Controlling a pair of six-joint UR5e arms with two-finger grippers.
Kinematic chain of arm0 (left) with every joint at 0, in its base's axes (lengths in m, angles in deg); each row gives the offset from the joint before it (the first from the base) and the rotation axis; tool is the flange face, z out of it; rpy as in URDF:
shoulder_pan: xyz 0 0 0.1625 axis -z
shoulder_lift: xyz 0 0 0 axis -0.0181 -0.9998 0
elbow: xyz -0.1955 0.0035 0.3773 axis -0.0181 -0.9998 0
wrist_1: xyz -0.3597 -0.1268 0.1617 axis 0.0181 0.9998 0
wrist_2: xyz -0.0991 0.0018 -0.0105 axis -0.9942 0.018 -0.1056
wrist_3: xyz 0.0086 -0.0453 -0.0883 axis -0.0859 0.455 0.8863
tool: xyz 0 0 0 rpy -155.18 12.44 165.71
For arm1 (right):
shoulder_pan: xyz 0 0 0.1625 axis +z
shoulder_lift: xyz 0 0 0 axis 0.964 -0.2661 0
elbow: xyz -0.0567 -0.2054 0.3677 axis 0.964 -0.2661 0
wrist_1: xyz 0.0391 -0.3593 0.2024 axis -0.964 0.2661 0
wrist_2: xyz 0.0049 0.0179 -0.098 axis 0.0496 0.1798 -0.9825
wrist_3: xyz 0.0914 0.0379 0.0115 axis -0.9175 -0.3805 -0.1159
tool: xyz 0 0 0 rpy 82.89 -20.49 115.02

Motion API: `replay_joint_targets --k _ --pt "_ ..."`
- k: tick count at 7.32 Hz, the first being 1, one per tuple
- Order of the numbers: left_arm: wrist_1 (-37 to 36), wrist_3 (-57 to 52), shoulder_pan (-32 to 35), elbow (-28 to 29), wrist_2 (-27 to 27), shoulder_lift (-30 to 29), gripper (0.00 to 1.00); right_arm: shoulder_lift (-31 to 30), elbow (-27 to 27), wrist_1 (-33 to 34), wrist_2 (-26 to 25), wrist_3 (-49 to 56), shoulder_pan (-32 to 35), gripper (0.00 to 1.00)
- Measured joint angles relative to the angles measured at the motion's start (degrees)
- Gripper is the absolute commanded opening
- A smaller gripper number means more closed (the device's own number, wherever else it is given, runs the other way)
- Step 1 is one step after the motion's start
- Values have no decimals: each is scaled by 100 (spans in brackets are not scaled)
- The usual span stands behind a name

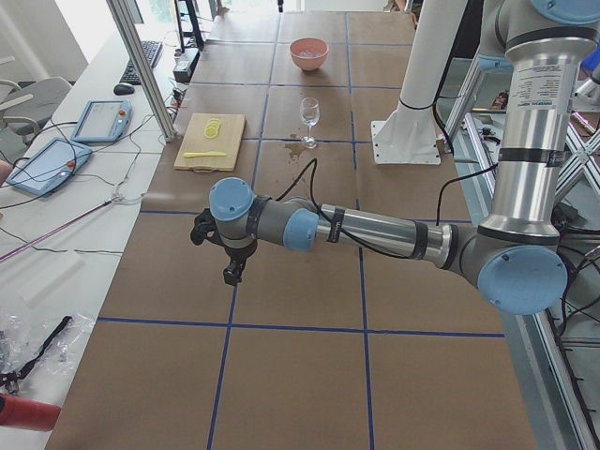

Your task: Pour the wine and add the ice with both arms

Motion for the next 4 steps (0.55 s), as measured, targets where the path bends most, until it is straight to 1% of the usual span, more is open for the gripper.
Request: replay_joint_targets --k 1,4 --pt "109 31 6 -6 0 26 100 -12 -11 -2 16 -12 2 100" --pt "193 77 -2 45 4 18 100 -46 -68 -25 272 28 4 100"
